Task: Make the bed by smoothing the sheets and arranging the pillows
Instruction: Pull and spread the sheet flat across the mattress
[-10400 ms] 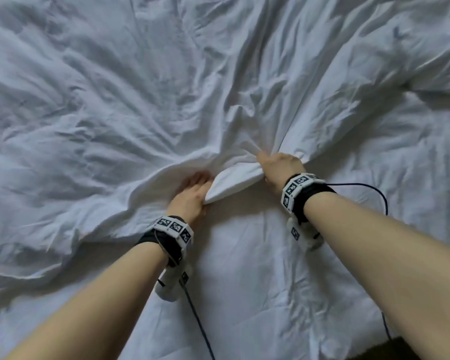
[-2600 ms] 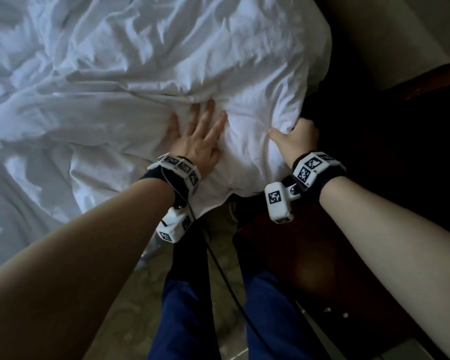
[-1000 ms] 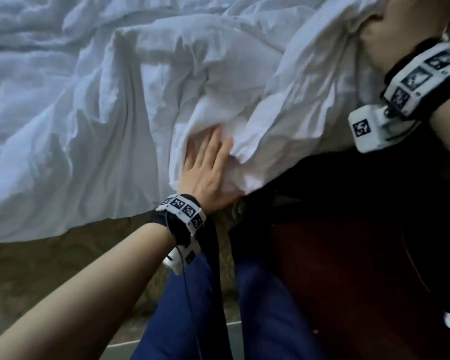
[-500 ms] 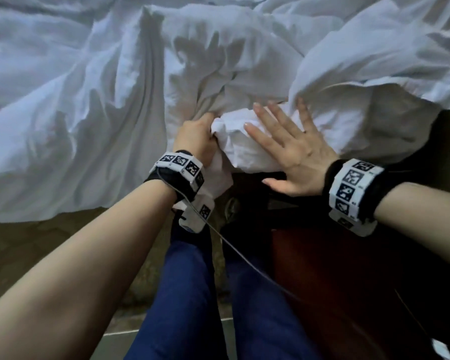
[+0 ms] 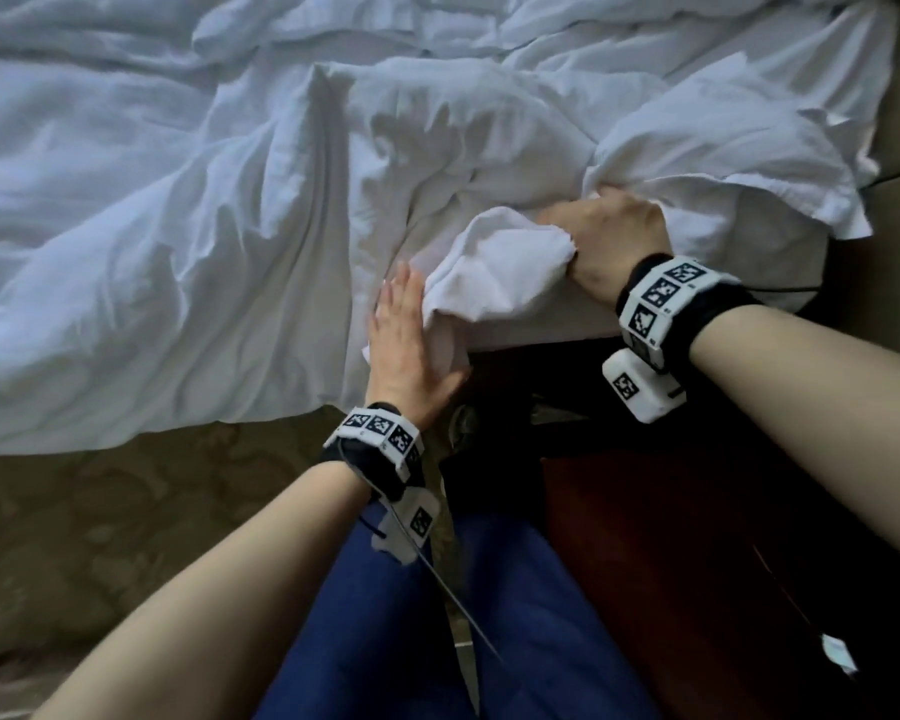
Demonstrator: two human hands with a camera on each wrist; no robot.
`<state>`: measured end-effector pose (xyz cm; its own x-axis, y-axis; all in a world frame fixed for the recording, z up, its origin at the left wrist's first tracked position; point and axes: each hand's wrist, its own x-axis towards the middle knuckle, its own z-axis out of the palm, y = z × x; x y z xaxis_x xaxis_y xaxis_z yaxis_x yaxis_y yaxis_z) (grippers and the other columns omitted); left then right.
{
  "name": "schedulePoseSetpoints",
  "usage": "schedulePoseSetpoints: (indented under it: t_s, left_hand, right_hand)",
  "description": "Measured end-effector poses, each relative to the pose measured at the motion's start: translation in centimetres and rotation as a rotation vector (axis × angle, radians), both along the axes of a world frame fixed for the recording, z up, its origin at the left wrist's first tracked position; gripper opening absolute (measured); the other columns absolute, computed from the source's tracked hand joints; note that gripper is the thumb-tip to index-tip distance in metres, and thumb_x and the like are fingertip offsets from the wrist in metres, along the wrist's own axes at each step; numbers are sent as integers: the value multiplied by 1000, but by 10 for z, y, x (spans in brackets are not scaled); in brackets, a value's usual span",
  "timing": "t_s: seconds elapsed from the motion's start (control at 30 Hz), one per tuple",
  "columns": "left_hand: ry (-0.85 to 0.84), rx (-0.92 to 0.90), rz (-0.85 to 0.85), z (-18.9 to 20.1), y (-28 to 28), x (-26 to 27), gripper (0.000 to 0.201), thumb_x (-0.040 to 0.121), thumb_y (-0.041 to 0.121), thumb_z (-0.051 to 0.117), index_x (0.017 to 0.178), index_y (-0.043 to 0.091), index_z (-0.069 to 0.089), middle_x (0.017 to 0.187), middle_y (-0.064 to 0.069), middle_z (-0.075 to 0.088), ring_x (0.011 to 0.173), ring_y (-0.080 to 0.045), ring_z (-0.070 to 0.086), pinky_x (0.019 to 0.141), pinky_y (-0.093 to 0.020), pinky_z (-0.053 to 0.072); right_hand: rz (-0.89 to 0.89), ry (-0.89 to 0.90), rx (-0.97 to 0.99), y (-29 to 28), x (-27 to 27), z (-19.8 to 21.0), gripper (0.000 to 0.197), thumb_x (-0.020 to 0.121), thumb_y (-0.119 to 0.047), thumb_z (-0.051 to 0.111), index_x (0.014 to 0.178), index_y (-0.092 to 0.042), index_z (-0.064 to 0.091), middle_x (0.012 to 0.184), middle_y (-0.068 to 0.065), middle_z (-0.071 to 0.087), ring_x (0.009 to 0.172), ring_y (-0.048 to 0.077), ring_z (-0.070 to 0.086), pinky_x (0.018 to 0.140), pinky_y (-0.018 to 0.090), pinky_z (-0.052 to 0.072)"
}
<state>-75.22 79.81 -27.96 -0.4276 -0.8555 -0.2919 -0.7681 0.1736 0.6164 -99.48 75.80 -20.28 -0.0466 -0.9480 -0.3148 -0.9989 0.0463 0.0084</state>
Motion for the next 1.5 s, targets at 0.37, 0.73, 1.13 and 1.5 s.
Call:
schedulePoseSetpoints:
  t_s: [0.37, 0.73, 1.13, 1.5]
  left_hand:
    - [-224, 296, 377, 82, -14, 11, 28, 90, 18, 52, 115, 12, 65, 112, -17, 68, 105, -38, 62, 74, -35, 43]
    - [-326, -100, 112, 217, -90, 63, 19, 91, 15, 50, 108, 8, 55, 107, -24, 65, 97, -44, 60, 76, -43, 46]
    - [-264, -407, 26, 339, -208, 82, 15, 91, 14, 50, 102, 4, 55, 102, -27, 63, 95, -45, 59, 76, -45, 48]
    - [-79, -407, 97, 337, -257, 125, 45, 84, 62, 59, 97, 20, 56, 97, -9, 65, 90, -33, 62, 68, -36, 39]
  right_hand:
    - [-94, -47, -118, 8, -18, 135, 17, 87, -28, 57, 98, -20, 68, 87, 17, 69, 82, 38, 65, 66, 34, 43]
    - [-46, 14, -172, -21, -16, 245, 19, 87, -30, 54, 97, -18, 65, 97, 17, 68, 91, 37, 63, 72, 36, 44]
    - [-82, 63, -317, -85, -3, 352, 16, 85, -26, 55, 95, -15, 62, 94, 20, 66, 87, 40, 62, 66, 36, 39]
    - [-67, 116, -593, -186, 23, 428, 31, 77, -34, 39, 78, -8, 56, 86, 25, 62, 80, 43, 59, 64, 38, 36]
